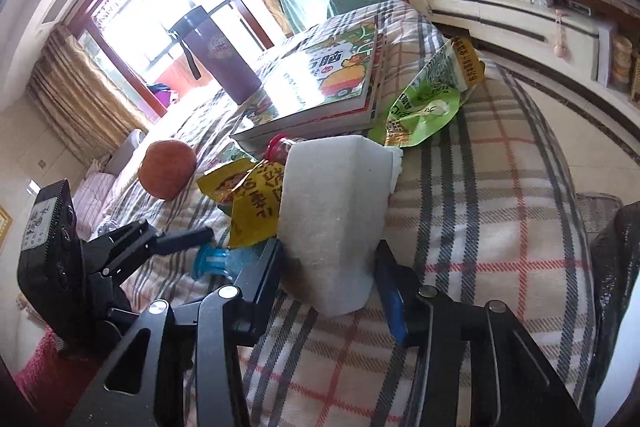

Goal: Collect trash
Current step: 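Grasp the blue plastic brush with the left tool while the right tool grasps the white foam block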

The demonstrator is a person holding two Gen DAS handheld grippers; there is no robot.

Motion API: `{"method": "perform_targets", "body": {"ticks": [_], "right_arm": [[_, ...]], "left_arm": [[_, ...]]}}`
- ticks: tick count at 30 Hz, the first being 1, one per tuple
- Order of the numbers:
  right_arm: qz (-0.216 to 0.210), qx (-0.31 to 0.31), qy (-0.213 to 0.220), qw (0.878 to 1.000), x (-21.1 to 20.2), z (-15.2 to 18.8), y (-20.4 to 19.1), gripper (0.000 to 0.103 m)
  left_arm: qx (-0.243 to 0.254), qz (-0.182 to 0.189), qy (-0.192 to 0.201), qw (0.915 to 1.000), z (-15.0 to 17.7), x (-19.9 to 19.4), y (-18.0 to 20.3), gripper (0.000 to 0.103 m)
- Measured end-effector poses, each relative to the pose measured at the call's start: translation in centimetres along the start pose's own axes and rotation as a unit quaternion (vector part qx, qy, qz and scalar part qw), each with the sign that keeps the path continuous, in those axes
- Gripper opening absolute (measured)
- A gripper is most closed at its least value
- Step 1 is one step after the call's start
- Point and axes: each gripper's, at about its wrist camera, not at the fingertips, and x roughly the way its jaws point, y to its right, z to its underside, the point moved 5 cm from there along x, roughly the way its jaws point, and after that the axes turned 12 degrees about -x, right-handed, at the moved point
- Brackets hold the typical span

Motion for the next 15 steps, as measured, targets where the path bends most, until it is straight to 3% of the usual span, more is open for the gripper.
{"method": "perform_targets", "body": {"ticks": [5,11,15], "right_arm": [[-0.001,0.019,0.014,1.0,-2.2,0.8,0.6,0.035],[0.004,0.02,0.025,0.999,-5.3,2.7,0.9,0.033],[0.012,0.02,0.031,0.999,-7.3,3.9,1.0,0.033]], "left_arm": [[-0.027,0.004,-0.016,0.9995,0.7,-0.7,0.6,0.029],[-0.075,0.002,-0.019,0.997,2.5,-2.6,1.9,0.028],[-0.13,0.031,-0.023,0.9907,3.8,-4.0,2.8,0.028]]}}
